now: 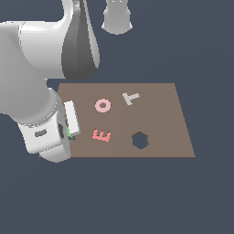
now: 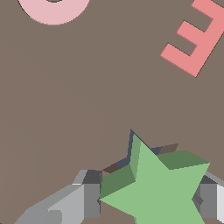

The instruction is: Insert a designated object into the corresponding slot on a board.

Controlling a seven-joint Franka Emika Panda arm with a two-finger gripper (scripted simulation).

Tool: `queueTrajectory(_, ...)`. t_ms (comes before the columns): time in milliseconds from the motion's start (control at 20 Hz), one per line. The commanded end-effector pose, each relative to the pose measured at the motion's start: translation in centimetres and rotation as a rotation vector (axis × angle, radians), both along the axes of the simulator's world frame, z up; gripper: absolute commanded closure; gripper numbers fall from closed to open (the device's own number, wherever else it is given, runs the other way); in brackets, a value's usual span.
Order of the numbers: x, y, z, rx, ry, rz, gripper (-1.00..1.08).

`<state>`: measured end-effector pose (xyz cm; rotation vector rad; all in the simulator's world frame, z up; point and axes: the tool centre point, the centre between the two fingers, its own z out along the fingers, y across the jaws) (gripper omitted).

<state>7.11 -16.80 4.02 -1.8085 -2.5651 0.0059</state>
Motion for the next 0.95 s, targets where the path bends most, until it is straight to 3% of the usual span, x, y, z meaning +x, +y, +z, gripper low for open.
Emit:
queueTrajectory(0,0.0,0.1,0.0,0.0,0.0,0.012,1.08)
queueTrajectory(400,0.0,0.1,-1.0,0.001,-0.001,0.013,1.08)
queueTrajectory(450,0.0,0.1,-1.0,0.001,-0.001,0.013,-0.92)
queueTrajectory(900,0.0,0.1,-1.0,0.001,-0.001,0.013,-0.92)
